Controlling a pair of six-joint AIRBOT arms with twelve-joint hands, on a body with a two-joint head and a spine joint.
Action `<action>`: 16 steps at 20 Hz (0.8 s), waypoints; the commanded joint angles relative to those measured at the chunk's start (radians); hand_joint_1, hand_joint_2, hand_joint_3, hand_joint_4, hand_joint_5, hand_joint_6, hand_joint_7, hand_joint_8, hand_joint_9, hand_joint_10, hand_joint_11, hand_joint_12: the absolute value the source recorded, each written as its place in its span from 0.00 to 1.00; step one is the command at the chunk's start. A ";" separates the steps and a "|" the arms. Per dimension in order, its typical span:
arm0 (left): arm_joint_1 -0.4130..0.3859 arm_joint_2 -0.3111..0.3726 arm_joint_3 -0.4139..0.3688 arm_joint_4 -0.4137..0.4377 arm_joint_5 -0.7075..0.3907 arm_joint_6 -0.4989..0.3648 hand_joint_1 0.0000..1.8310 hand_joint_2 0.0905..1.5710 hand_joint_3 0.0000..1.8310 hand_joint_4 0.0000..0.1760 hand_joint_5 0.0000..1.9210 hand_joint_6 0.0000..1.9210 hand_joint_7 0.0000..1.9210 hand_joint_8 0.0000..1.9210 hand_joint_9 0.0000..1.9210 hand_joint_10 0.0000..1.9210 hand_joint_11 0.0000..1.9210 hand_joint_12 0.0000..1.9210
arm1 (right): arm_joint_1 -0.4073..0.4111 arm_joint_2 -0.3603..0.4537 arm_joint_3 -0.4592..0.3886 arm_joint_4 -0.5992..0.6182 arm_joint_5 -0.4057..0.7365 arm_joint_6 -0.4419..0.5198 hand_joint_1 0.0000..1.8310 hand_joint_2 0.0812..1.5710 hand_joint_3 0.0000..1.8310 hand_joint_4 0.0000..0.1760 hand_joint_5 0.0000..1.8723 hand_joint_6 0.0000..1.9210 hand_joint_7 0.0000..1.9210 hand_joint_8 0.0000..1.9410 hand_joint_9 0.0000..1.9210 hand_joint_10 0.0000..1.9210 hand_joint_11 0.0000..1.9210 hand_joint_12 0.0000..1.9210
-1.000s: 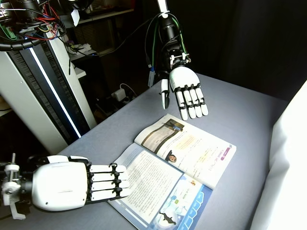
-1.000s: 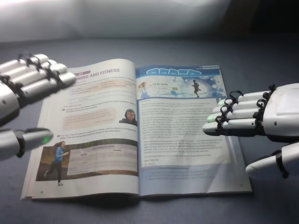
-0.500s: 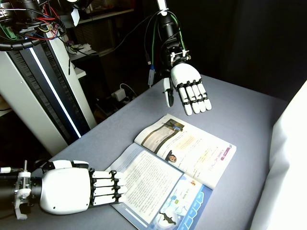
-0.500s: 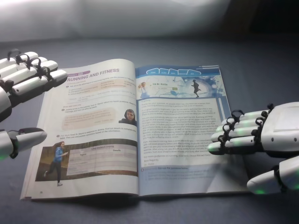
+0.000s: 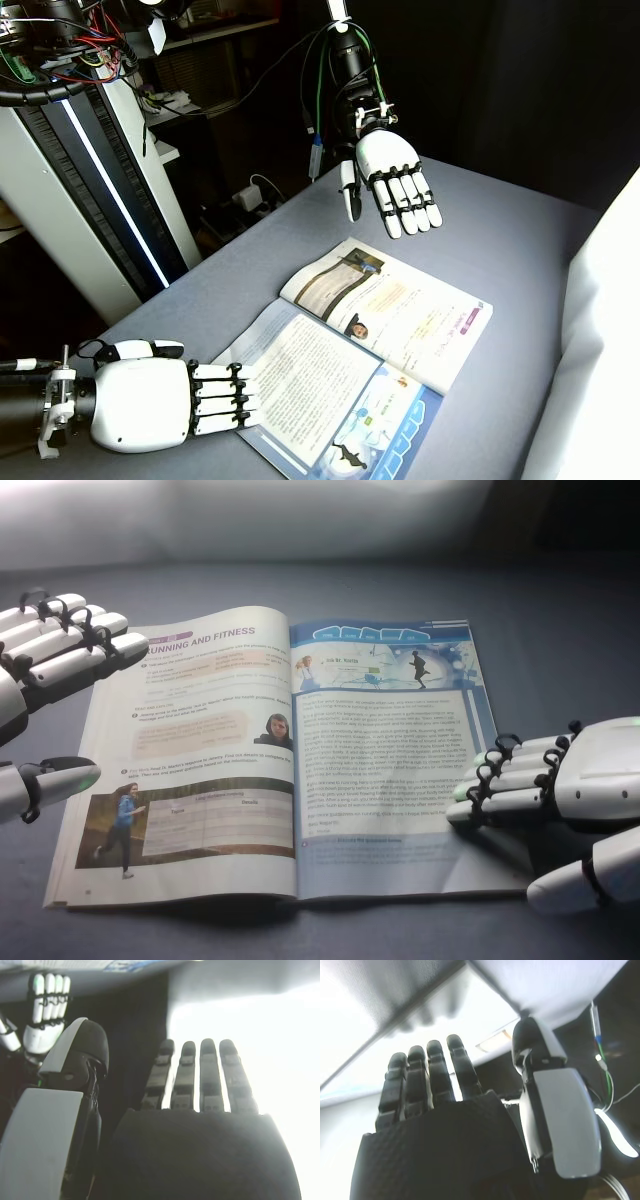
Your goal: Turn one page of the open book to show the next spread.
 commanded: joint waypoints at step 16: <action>0.019 0.019 -0.010 -0.048 -0.139 0.010 0.16 0.89 0.00 0.00 0.03 0.00 0.00 0.00 0.00 0.00 0.00 0.00 | -0.004 -0.151 0.110 0.206 0.138 -0.101 0.00 0.76 0.00 0.00 0.00 0.00 0.00 0.00 0.00 0.00 0.00 0.00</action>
